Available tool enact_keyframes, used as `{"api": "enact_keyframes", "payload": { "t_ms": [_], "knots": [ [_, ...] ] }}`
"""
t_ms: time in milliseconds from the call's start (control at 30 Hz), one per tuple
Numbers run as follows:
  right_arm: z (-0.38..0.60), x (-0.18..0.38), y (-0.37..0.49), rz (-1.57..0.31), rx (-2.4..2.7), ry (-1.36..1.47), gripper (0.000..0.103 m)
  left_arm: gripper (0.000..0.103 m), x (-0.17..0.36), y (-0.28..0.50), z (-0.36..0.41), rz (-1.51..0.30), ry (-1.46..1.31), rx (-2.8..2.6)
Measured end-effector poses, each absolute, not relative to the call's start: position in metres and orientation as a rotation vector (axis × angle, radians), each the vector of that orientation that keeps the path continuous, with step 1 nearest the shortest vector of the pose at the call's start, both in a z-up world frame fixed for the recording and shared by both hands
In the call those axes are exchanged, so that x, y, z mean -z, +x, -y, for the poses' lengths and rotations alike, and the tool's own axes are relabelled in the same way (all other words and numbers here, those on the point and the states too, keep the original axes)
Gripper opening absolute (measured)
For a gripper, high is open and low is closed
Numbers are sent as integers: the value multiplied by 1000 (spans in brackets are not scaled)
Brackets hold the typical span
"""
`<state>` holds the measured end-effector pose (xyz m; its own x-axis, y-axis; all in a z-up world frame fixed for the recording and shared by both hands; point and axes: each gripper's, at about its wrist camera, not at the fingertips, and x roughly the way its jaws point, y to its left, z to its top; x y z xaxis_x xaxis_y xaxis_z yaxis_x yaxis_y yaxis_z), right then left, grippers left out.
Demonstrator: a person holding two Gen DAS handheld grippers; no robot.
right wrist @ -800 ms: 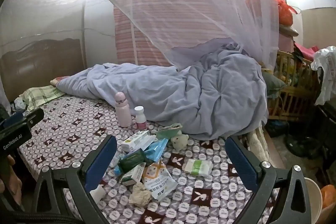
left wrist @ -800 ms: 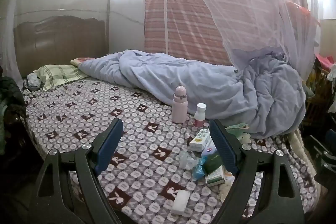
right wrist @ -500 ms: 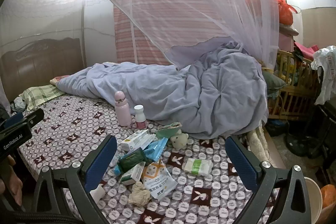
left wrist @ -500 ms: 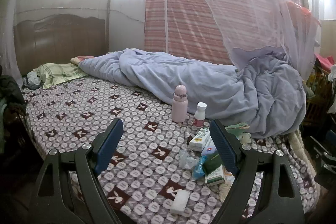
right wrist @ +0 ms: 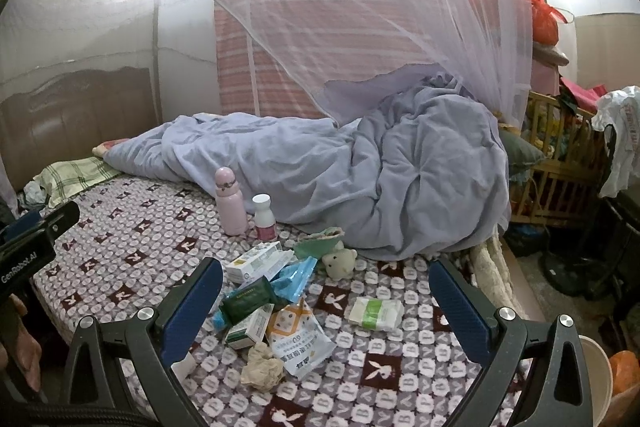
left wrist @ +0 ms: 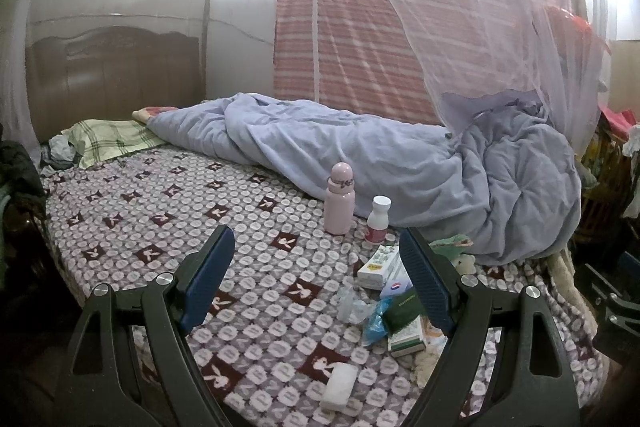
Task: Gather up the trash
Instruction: 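Move both tools toward the trash pile on the bed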
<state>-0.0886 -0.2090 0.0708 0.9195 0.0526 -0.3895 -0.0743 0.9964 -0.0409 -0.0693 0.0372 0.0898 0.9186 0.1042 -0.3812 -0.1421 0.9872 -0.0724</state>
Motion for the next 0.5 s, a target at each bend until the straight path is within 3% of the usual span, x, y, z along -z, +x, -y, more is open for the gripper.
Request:
{"api": "enact_keyframes", "payload": {
  "t_ms": [500],
  "knots": [
    [213, -63, -82, -396, -72, 0, 102, 84, -78, -64, -24, -410, -90, -105]
  ]
}}
